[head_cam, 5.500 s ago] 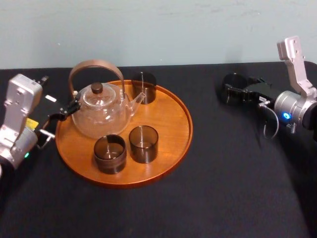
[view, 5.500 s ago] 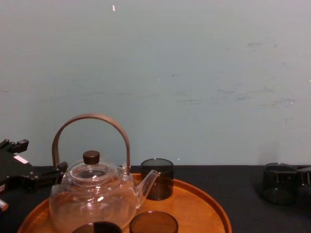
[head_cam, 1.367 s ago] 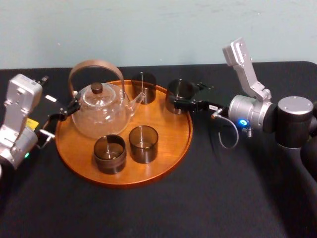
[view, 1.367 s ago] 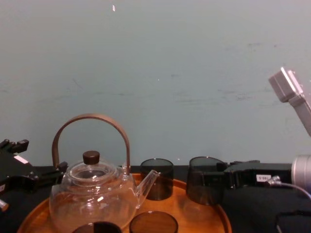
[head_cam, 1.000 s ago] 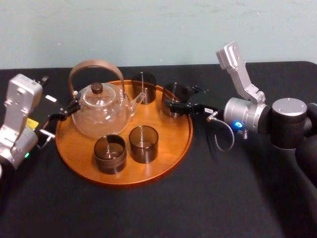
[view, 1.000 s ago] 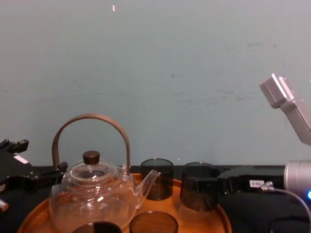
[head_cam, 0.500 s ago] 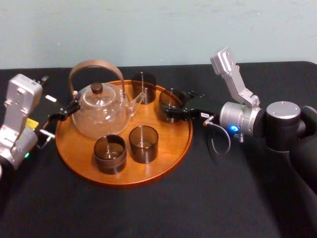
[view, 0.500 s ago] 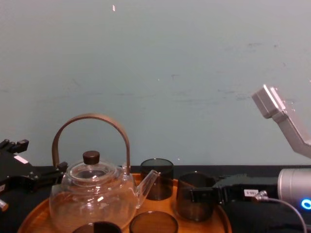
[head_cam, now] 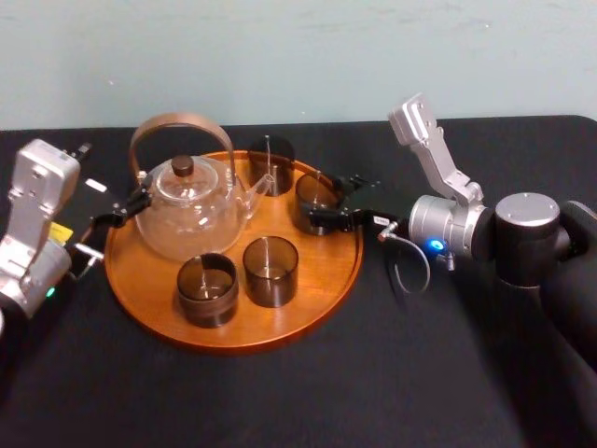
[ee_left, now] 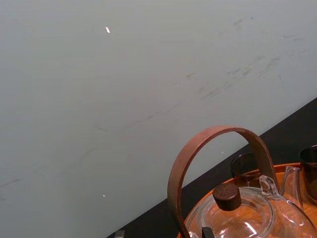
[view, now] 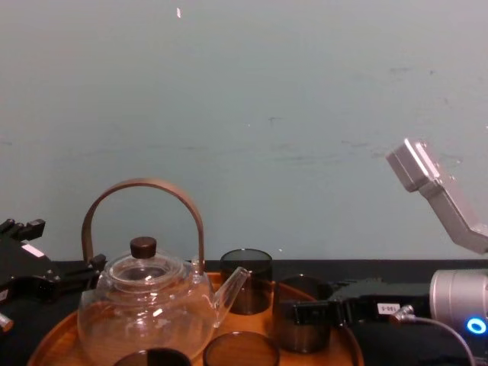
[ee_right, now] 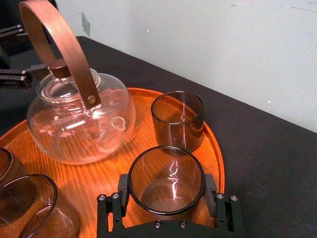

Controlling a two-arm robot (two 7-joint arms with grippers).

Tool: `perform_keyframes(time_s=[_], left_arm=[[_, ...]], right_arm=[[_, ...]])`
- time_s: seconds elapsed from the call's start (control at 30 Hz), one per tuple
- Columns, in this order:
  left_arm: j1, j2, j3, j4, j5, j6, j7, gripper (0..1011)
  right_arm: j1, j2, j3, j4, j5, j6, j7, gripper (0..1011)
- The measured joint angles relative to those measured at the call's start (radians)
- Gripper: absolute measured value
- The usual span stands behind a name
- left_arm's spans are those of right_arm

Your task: Pick up the glass from the table and place it on the tray.

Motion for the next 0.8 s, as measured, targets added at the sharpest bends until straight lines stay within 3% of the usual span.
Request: perform_keyframes(time_s=[0.13,0.3,0.6,0.8], left_arm=[[0.000,0.000,0.000,0.000,0.000,0.000,0.000,1010],[0.000,0.000,0.000,0.000,0.000,0.000,0.000,1009],[0.000,0.000,0.000,0.000,0.000,0.000,0.000,1009],[0.000,0.000,0.000,0.000,0.000,0.000,0.000,1010]], right_arm=[[0.000,0.000,0.000,0.000,0.001,0.000,0.000,911],[-0.001,0.000,0.001,0.000,0.002,0.000,0.000,1002],[-0.007,0.004,0.010,-0.004,0.013,0.016,0.001,1002],[-0.033,0.027,0.022,-0.043,0.029,0.044,-0.001,1002]])
